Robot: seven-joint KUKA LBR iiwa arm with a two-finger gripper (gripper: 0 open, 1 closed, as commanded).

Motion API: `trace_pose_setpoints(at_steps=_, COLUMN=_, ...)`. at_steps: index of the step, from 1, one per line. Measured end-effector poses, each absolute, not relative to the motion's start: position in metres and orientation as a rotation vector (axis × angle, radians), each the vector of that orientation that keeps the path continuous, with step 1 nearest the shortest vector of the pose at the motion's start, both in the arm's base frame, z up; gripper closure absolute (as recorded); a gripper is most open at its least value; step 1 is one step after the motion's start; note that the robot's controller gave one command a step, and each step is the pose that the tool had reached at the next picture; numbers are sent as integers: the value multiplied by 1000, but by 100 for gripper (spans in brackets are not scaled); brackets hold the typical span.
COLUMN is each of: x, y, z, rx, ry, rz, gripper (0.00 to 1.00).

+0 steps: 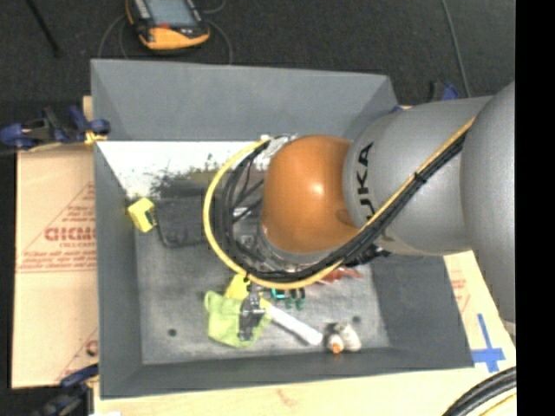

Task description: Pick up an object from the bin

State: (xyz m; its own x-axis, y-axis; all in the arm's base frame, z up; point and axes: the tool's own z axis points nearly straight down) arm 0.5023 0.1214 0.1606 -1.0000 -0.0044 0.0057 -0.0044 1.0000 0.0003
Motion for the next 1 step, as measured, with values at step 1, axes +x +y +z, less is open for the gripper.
trace_pose_setpoints(at_steps=1, x=504, y=121, z=165, rx=1, ry=-3144, rz=-2, gripper=0)
